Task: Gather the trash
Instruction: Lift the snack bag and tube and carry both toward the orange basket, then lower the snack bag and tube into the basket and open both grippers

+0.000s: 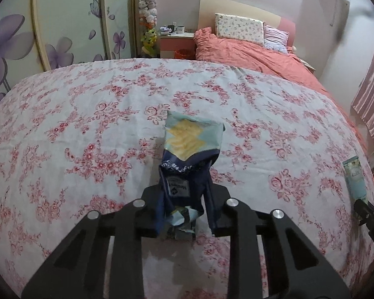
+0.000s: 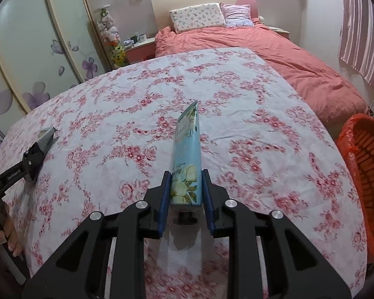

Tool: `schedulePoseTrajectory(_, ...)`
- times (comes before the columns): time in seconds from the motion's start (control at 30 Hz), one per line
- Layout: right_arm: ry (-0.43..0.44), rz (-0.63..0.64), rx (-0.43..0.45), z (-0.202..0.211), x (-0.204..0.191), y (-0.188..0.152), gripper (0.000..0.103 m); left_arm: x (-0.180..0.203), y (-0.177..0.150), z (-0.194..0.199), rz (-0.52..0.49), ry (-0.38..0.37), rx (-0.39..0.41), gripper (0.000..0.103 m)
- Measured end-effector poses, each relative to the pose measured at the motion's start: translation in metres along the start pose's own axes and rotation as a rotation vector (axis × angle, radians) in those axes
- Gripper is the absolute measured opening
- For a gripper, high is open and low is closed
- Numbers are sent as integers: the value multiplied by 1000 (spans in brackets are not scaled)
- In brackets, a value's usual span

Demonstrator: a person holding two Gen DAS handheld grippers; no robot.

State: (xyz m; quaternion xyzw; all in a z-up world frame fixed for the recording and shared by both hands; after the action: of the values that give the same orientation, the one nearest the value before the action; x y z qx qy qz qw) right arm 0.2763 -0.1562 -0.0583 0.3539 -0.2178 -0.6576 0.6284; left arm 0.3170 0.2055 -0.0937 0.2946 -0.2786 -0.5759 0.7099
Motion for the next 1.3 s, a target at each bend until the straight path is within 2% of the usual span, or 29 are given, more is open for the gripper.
schedulePoseTrajectory(0.23,-10,-18,43,26,15,3,25,23,2,24,-24,-31,30,27)
schedulePoseTrajectory(0.4,-22,-32,102,55,28,10,25,55,7,52,-52,-81,74,27)
schedulePoseTrajectory(0.67,-60,-67,202,105,59,16,25,125,9,107,-102,-198,141,27)
schedulePoseTrajectory(0.83,-82,-96,269,138,82,17,25,170,1,136,-126,-292,157,27)
schedulePoseTrajectory(1.07,-136,-151,320,158,120,13,25,235,-13,158,-172,-425,144,27)
schedulePoseTrajectory(1.3,-193,-215,344,164,160,10,25,296,-28,167,-235,-528,128,27)
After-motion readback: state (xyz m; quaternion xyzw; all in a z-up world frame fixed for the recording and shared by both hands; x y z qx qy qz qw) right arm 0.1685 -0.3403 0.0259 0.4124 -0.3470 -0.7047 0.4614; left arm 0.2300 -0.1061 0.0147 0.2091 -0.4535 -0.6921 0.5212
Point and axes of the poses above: each gripper's, at about its wrist camera, not at the fingertips, and z roughly against the way its jaws point, x to its right, y to its top, the point moved 2 cm from there along -z, roughly the way its jaws point, and after that the axes turned 7 degrees about x, right-handed, at the moved point
